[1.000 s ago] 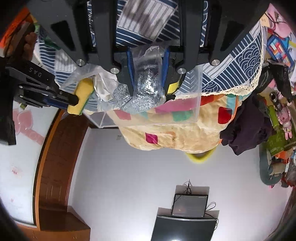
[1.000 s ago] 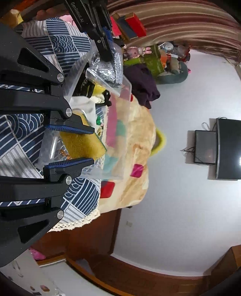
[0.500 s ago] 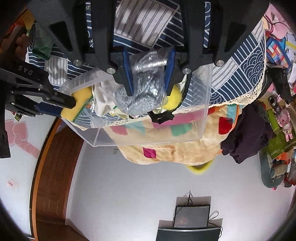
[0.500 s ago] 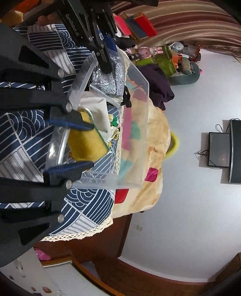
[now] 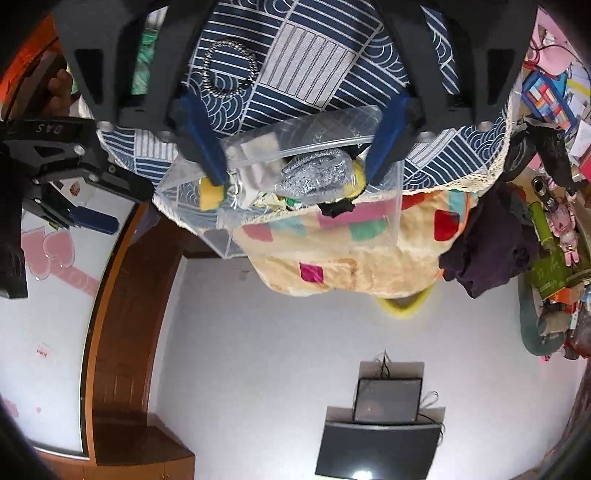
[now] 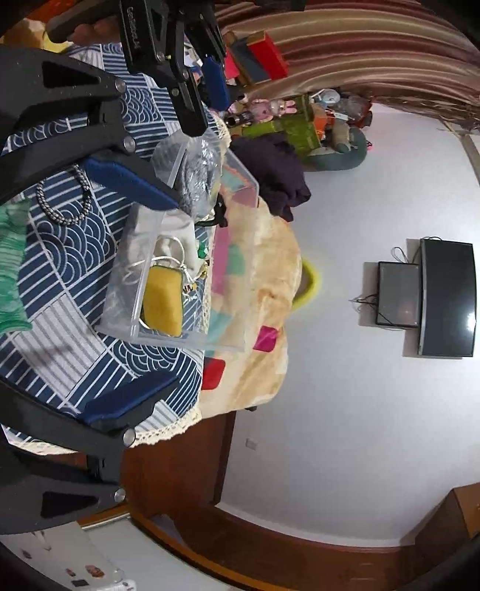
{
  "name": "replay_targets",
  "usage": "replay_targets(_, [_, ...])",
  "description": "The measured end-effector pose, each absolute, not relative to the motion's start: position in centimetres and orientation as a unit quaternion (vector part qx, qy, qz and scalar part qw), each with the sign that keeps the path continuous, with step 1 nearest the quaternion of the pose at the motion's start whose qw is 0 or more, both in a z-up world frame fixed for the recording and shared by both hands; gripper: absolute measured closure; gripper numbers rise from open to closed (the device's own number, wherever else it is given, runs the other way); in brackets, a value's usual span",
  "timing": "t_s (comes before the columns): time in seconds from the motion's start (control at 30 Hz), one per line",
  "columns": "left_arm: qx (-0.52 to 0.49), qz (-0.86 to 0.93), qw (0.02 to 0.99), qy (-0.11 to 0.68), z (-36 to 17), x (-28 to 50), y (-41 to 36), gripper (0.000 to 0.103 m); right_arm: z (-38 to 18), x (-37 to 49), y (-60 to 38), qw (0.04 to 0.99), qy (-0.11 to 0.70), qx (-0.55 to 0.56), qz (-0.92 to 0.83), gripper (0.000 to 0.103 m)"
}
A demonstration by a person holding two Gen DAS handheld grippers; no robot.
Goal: Organize soft objects
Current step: 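Grasp the beaded bracelet with the left tool while the right tool grasps the green sock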
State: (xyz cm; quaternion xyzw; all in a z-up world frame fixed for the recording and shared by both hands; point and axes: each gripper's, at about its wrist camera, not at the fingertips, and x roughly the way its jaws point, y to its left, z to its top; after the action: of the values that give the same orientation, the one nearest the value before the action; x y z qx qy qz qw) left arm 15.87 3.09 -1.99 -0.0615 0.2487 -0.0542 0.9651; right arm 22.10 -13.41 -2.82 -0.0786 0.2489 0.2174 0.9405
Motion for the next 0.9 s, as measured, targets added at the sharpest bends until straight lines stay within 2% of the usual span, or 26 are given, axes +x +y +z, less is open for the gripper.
replay_targets(0.1, [-0.067,-0.054,0.967,0.240,-1.7,14.5,2.9,0.008,-2.7,21.1,-14.1,0.943,0.242,-0.070,0.216,0.001])
replay_targets(0.17, [-0.062,-0.053,0.967,0.241,-1.9,13.7,2.8,0.006,-3.1,20.5,-14.6,0.942,0.245,-0.071,0.217,0.000])
replay_targets(0.57, [-0.045,-0.080,0.940,0.329,-8.4,12.7,0.0,0.006,-10.0,18.1,-15.2,0.910,0.337,-0.096,0.222,0.000])
replay_targets(0.63, [-0.041,-0.087,0.935,0.341,-9.4,12.8,-0.5,0.014,-11.3,18.1,-15.2,0.901,0.356,-0.093,0.229,0.001])
replay_targets(0.7, [-0.038,-0.094,0.928,0.358,-10.3,13.2,-1.1,0.028,-12.1,18.1,-15.3,0.895,0.369,-0.092,0.233,0.002])
replay_targets(0.73, [-0.040,-0.099,0.924,0.368,-10.8,13.5,-1.3,0.031,-12.5,18.0,-15.4,0.893,0.374,-0.092,0.235,0.006])
replay_targets(0.8, [-0.046,-0.106,0.918,0.380,-11.6,14.1,-1.5,0.045,-12.9,17.9,-15.4,0.890,0.378,-0.092,0.237,0.017])
replay_targets(0.83, [-0.049,-0.109,0.915,0.385,-12.0,14.3,-1.5,0.050,-13.1,17.9,-15.4,0.887,0.382,-0.089,0.243,0.026])
replay_targets(0.87, [-0.053,-0.114,0.911,0.392,-12.3,14.5,-1.6,0.059,-13.3,17.9,-15.4,0.883,0.386,-0.083,0.252,0.037])
replay_targets(0.9, [-0.058,-0.119,0.909,0.396,-12.6,14.6,-1.6,0.066,-13.5,17.9,-15.4,0.881,0.389,-0.080,0.257,0.041])
